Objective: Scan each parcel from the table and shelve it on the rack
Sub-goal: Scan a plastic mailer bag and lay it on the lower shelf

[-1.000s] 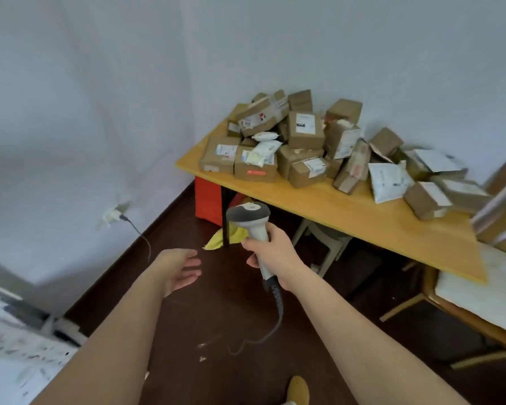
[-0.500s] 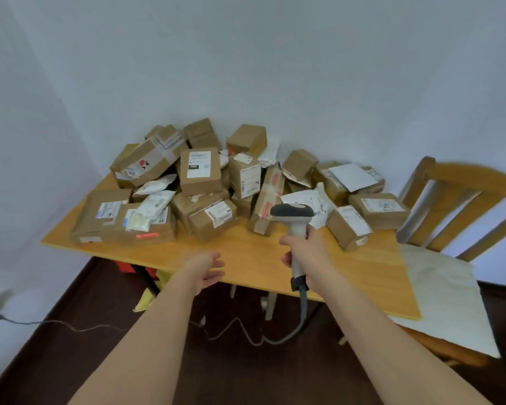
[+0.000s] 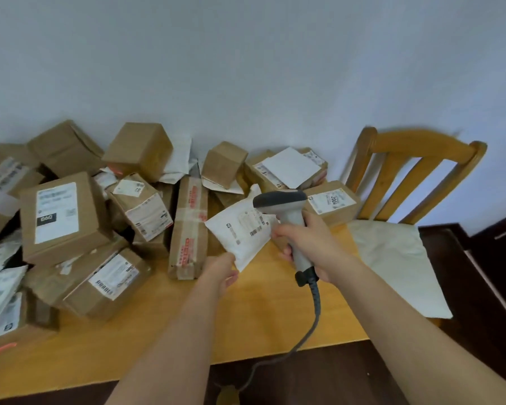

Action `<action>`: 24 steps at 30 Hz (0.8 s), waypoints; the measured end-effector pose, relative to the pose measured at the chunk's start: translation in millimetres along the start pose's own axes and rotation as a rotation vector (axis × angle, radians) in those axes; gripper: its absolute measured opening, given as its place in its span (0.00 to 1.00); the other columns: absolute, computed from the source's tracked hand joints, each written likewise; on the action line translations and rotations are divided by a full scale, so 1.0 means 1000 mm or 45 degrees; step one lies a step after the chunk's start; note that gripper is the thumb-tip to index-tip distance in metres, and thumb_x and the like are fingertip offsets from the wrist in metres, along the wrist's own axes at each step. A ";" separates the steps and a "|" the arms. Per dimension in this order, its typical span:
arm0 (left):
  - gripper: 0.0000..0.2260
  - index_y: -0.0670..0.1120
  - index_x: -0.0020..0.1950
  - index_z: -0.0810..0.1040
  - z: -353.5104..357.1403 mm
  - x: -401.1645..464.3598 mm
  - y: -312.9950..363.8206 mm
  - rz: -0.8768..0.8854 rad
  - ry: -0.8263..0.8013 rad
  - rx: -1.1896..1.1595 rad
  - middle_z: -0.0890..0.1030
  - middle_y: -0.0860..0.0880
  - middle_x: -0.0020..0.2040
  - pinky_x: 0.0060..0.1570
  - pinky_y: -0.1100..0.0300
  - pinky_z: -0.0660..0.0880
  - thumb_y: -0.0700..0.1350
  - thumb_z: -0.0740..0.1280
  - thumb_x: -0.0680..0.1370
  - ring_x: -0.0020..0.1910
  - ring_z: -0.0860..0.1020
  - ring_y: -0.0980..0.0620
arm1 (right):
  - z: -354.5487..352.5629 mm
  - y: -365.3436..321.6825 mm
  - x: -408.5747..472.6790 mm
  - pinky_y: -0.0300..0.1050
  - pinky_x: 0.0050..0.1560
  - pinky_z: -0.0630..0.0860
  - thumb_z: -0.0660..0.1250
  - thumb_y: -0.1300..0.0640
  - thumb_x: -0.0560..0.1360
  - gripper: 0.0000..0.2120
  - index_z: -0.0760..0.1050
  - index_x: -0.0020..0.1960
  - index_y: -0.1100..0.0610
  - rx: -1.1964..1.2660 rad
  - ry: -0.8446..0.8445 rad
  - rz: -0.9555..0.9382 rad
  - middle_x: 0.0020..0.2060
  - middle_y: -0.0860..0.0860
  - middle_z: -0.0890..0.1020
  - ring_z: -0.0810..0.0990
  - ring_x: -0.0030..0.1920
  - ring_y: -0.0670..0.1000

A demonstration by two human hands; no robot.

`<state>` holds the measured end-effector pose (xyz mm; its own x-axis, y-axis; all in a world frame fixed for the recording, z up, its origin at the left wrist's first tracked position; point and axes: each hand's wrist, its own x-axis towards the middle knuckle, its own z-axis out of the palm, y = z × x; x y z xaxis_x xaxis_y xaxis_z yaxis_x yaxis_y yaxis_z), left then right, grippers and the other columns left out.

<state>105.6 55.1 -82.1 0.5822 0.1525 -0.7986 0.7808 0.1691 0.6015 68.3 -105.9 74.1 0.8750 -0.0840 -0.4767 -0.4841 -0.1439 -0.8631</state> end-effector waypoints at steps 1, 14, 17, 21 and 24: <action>0.15 0.37 0.65 0.71 0.009 0.011 0.001 -0.009 0.022 -0.044 0.76 0.45 0.59 0.36 0.57 0.80 0.36 0.64 0.78 0.48 0.81 0.48 | -0.006 0.002 0.008 0.51 0.41 0.77 0.68 0.62 0.74 0.12 0.73 0.57 0.59 0.007 0.008 0.010 0.40 0.59 0.76 0.73 0.30 0.52; 0.09 0.42 0.56 0.77 0.076 0.052 -0.007 0.067 0.372 -0.286 0.80 0.47 0.51 0.30 0.62 0.72 0.40 0.71 0.77 0.35 0.74 0.52 | -0.066 0.029 0.069 0.59 0.48 0.82 0.70 0.62 0.75 0.12 0.74 0.57 0.57 -0.129 -0.185 0.050 0.51 0.65 0.82 0.75 0.26 0.48; 0.09 0.43 0.59 0.76 0.075 0.030 -0.028 0.155 0.365 -0.387 0.80 0.45 0.54 0.28 0.62 0.69 0.39 0.68 0.79 0.35 0.73 0.52 | -0.073 0.031 0.068 0.58 0.48 0.83 0.70 0.62 0.75 0.10 0.74 0.55 0.56 -0.133 -0.239 0.047 0.50 0.65 0.82 0.74 0.26 0.48; 0.16 0.41 0.64 0.73 0.051 0.000 -0.082 0.045 0.391 -0.493 0.80 0.41 0.57 0.23 0.62 0.70 0.44 0.68 0.79 0.33 0.73 0.51 | -0.069 0.032 0.059 0.51 0.41 0.82 0.69 0.63 0.75 0.10 0.75 0.55 0.56 -0.096 -0.275 0.086 0.42 0.58 0.80 0.73 0.27 0.48; 0.17 0.41 0.64 0.74 0.031 -0.016 -0.119 -0.132 0.404 -0.582 0.79 0.42 0.53 0.19 0.66 0.70 0.45 0.69 0.78 0.34 0.74 0.52 | -0.058 0.035 0.051 0.45 0.33 0.78 0.69 0.64 0.75 0.08 0.74 0.52 0.56 -0.113 -0.312 0.122 0.41 0.57 0.78 0.72 0.25 0.48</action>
<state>10.3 2.6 -141.0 0.3560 0.3858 -0.8511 0.6115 0.5926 0.5244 96.0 -172.5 29.3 0.7950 0.1378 -0.5907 -0.5535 -0.2336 -0.7994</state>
